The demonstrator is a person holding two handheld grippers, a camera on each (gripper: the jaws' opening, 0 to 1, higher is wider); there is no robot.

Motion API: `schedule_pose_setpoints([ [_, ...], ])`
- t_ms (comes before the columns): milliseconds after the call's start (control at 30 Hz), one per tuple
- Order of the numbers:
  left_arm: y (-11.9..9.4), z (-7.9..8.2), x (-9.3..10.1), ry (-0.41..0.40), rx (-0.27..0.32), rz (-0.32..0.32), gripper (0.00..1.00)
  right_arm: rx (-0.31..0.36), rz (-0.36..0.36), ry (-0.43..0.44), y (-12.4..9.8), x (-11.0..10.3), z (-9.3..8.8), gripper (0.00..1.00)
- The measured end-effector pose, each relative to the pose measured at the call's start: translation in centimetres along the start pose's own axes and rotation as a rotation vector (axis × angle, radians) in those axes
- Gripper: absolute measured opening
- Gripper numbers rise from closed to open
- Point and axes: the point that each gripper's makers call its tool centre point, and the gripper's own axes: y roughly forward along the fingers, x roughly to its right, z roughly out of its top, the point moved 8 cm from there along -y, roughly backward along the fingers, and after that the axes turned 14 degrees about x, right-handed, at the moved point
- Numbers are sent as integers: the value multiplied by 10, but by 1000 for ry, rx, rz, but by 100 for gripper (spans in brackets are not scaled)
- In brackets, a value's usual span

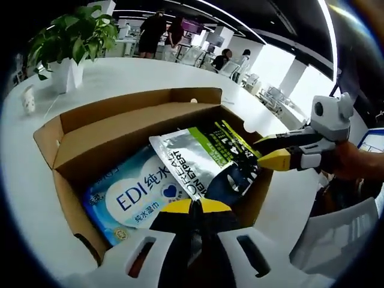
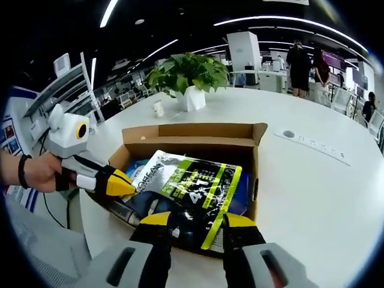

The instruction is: Operate the shoe box by opening the lid, removing the specified soft item, and placing it in the target area until the item is outside and the box remains undamaged.

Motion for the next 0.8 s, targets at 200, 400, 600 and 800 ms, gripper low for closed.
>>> schedule_pose_setpoints([
  [200,-3,-2,-1,0,-8,8,1,-22,-9,8,6,3,-5,30],
  [400,-3,-5,-2,-14,-10,17,1,-26,-23,46,10,3,-7,27],
  [600,-3,-4,-1,-13,-9,20,1,-21,-52,94,12,7,-9,16],
  [800,-4,-3,-1,-19,2,23,0,2,-80,138,11,10,-8,1],
])
